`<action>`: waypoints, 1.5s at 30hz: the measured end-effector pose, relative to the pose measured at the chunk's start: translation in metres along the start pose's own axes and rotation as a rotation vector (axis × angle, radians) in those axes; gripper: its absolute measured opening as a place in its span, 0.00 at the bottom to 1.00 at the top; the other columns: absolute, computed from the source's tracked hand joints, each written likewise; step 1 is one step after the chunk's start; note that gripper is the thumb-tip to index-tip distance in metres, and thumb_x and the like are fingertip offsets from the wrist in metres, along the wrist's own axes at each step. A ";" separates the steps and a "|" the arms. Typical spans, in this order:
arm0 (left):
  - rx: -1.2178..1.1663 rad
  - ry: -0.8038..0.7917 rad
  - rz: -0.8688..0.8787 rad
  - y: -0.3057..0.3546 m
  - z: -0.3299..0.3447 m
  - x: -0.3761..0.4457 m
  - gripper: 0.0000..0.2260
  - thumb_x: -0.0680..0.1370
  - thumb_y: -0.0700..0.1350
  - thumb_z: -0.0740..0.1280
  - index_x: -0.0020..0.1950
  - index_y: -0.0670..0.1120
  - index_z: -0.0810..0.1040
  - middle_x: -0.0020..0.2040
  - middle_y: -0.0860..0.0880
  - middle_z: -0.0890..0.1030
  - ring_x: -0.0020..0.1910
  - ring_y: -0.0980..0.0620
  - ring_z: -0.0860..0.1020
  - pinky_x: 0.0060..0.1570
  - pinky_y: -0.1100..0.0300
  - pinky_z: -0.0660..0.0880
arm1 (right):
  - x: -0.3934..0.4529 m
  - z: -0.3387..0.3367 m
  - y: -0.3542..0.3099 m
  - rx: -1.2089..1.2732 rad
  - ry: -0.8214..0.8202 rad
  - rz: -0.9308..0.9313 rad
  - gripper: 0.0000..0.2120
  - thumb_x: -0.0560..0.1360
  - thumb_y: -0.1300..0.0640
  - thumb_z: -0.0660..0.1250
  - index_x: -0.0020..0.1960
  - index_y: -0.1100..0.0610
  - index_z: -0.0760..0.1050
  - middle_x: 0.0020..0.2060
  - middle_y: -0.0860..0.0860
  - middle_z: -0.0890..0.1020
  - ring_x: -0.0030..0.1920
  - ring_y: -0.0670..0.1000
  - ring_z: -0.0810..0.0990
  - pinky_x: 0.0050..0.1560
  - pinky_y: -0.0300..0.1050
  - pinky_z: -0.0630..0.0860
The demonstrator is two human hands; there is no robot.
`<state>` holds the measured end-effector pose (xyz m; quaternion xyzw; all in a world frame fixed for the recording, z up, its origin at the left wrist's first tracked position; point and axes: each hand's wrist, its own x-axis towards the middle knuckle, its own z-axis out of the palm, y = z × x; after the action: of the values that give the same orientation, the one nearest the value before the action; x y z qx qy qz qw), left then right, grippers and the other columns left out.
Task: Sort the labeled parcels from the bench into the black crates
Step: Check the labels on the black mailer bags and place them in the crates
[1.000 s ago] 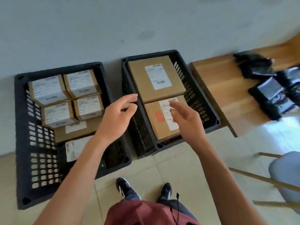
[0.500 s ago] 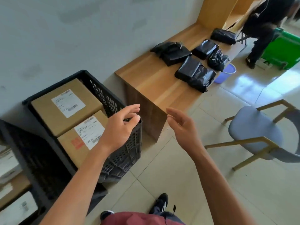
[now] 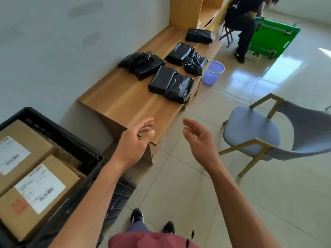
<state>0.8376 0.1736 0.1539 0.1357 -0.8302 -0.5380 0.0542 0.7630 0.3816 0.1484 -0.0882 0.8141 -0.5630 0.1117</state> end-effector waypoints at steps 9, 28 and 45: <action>-0.025 -0.047 0.084 0.010 0.018 0.091 0.19 0.84 0.47 0.67 0.75 0.51 0.74 0.67 0.57 0.80 0.65 0.62 0.78 0.63 0.65 0.75 | 0.067 -0.024 -0.003 -0.063 0.062 -0.015 0.18 0.83 0.56 0.67 0.73 0.49 0.76 0.66 0.42 0.80 0.65 0.39 0.79 0.62 0.33 0.74; -0.022 -0.133 0.024 0.023 0.078 0.271 0.17 0.84 0.45 0.66 0.73 0.52 0.76 0.64 0.58 0.81 0.64 0.64 0.78 0.58 0.73 0.74 | 0.229 -0.070 0.029 -0.038 0.089 0.101 0.19 0.83 0.56 0.66 0.74 0.49 0.75 0.67 0.42 0.80 0.65 0.37 0.78 0.65 0.36 0.74; -0.103 0.173 -0.240 0.009 0.116 0.365 0.17 0.83 0.42 0.67 0.70 0.56 0.77 0.64 0.58 0.81 0.63 0.60 0.79 0.66 0.60 0.75 | 0.403 -0.091 0.058 -0.102 -0.231 0.060 0.18 0.84 0.57 0.65 0.73 0.50 0.76 0.66 0.42 0.81 0.64 0.40 0.79 0.65 0.41 0.74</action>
<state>0.4592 0.1759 0.0931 0.2768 -0.7716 -0.5688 0.0674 0.3500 0.3750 0.0917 -0.1338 0.8256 -0.5034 0.2170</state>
